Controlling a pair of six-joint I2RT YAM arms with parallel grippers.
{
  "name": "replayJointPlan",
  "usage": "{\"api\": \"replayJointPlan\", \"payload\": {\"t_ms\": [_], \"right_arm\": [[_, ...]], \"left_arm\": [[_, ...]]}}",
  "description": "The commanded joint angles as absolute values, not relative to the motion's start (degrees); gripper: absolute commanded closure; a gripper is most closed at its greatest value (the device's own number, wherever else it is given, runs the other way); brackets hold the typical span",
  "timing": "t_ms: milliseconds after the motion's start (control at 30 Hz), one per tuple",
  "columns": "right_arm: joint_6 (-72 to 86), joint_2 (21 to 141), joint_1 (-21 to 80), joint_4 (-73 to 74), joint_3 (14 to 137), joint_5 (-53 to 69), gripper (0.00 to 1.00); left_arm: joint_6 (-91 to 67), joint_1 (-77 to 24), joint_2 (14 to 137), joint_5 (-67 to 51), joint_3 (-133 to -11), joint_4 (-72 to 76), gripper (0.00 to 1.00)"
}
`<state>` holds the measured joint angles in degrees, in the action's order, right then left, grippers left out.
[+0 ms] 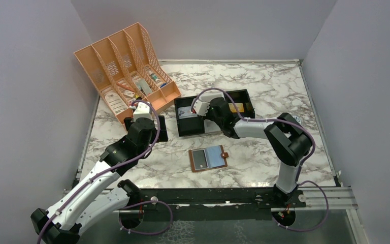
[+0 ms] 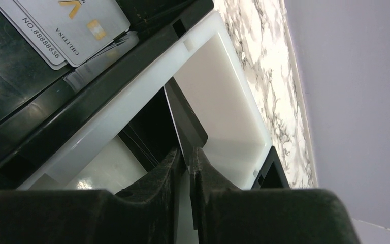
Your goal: Take the credit cards out of the card holder
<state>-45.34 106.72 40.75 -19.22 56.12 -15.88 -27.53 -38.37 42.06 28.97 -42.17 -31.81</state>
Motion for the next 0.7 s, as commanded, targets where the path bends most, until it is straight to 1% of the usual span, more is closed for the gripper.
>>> {"api": "replayJointPlan", "payload": {"t_ms": [0,133,233,433,500,600,667], "right_arm": [[-47.75,107.53,40.07,-17.98,56.66,-12.92,0.90],[-47.43,106.45,38.87,-17.41,56.99,-9.17,0.99],[-47.83,106.15,38.39,-16.63,57.83,-6.67,0.99],[-49.73,103.57,36.52,-14.46,57.64,2.50,0.99],[-51.69,102.48,35.68,-12.67,57.65,5.82,0.99],[-56.02,101.08,34.98,-14.11,56.10,7.72,0.99],[-58.55,100.54,34.40,-12.08,56.41,9.82,0.99]], "left_arm": [[-26.81,-38.41,42.06,29.96,-41.40,-31.73,0.01],[-26.72,-38.41,42.21,29.90,-41.44,-31.74,0.01],[-26.72,-38.43,42.30,29.72,-41.40,-31.71,0.01],[-26.63,-38.45,42.30,29.62,-41.32,-31.73,0.01],[-26.56,-38.39,42.28,29.62,-41.36,-31.79,0.01],[-26.54,-38.43,42.29,29.62,-41.40,-31.78,0.01],[-26.54,-38.41,42.20,29.55,-41.31,-31.81,0.01]]}}
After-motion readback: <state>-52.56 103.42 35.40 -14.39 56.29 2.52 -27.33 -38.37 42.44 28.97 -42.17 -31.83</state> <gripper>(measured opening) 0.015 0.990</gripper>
